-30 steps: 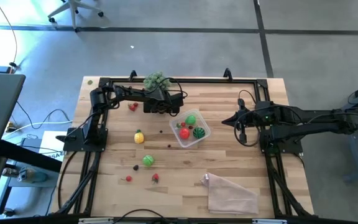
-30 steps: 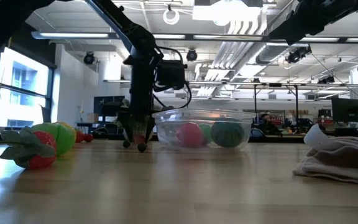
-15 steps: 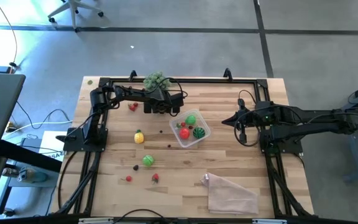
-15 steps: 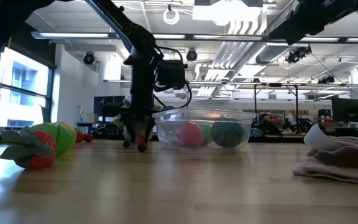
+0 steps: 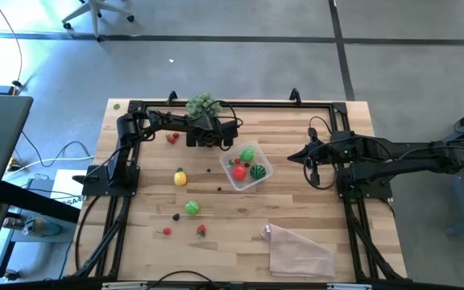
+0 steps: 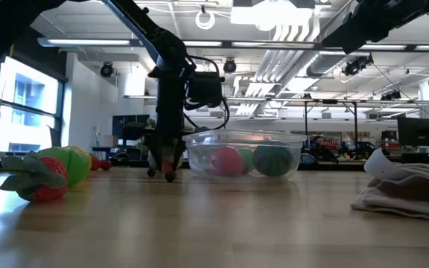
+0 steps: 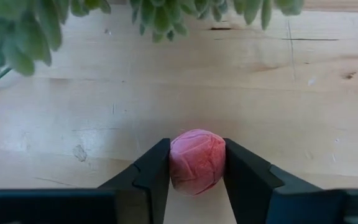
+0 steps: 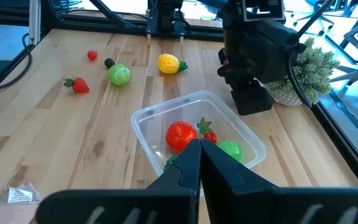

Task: Pick and placing Produce into tupperware
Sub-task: Put the pink peach into the transparent bin

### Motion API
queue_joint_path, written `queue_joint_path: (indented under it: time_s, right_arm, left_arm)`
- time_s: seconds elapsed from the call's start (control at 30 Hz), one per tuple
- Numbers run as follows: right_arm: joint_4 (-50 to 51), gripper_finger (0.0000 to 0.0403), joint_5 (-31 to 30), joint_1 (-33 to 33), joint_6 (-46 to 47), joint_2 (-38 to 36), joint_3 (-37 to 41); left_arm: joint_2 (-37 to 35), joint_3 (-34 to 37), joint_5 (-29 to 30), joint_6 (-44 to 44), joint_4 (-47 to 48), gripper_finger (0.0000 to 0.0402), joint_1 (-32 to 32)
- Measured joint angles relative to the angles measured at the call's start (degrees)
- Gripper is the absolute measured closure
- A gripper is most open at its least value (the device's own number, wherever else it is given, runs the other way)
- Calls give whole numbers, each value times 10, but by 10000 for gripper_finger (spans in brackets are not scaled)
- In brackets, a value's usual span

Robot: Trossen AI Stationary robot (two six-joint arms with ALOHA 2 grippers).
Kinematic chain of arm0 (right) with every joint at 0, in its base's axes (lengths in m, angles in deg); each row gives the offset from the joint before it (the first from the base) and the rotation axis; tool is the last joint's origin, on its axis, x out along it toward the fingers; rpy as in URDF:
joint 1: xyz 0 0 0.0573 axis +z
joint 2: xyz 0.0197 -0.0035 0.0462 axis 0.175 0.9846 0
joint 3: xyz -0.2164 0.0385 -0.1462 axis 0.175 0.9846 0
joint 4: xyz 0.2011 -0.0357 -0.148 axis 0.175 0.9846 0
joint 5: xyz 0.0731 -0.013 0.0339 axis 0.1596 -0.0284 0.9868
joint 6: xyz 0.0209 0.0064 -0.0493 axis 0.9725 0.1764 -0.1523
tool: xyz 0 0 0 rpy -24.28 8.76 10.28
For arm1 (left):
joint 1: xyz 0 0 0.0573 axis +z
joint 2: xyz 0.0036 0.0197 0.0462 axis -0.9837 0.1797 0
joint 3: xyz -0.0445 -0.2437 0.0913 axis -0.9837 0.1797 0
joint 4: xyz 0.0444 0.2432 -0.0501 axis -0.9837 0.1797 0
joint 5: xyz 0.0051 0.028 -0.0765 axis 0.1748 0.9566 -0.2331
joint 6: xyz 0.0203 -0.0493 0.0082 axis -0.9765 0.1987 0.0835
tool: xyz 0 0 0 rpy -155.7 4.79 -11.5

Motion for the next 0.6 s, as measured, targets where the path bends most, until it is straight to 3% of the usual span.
queue_joint_path:
  time_s: [0.6]
  right_arm:
    - [0,402,0,0,0,0,0]
  left_arm:
    - [0,0,5,-33,0,289,0]
